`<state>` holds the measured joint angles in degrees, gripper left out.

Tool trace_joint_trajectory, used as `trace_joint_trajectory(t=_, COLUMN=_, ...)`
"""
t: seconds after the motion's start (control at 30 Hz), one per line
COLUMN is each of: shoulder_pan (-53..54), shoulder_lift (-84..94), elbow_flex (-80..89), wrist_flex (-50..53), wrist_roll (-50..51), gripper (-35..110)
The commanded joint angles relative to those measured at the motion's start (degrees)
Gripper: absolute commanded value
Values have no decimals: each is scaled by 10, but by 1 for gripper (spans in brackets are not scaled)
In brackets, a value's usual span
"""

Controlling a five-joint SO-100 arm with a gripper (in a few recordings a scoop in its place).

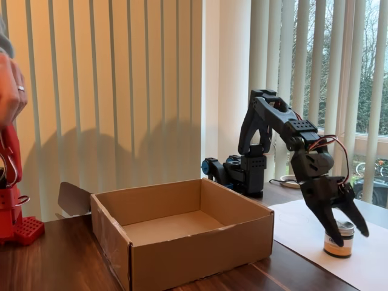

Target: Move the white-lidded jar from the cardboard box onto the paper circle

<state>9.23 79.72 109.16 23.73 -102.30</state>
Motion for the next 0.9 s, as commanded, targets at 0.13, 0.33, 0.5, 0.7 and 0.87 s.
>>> trace_joint_trajectory(t=0.13, shoulder_pan=8, shoulder_lift=221, elbow_flex=98, wrist_flex=-177, wrist_roll=62, gripper=43)
trace_joint_trajectory(t=0.33, shoulder_pan=-9, shoulder_lift=346, elbow_flex=180, wrist_flex=-221, wrist_roll=244, gripper=43)
trace_joint_trajectory(t=0.5, shoulder_pan=-33, shoulder_lift=490, elbow_flex=350, wrist_flex=-301, wrist_roll=423, gripper=40)
trace_joint_trajectory(t=0.7, shoulder_pan=-52, shoulder_lift=691, elbow_flex=550, wrist_flex=-284, wrist_roll=626, gripper=39)
trace_joint_trajectory(t=0.87, shoulder_pan=-71, shoulder_lift=835, elbow_flex=642, wrist_flex=-179, wrist_roll=761, gripper=37)
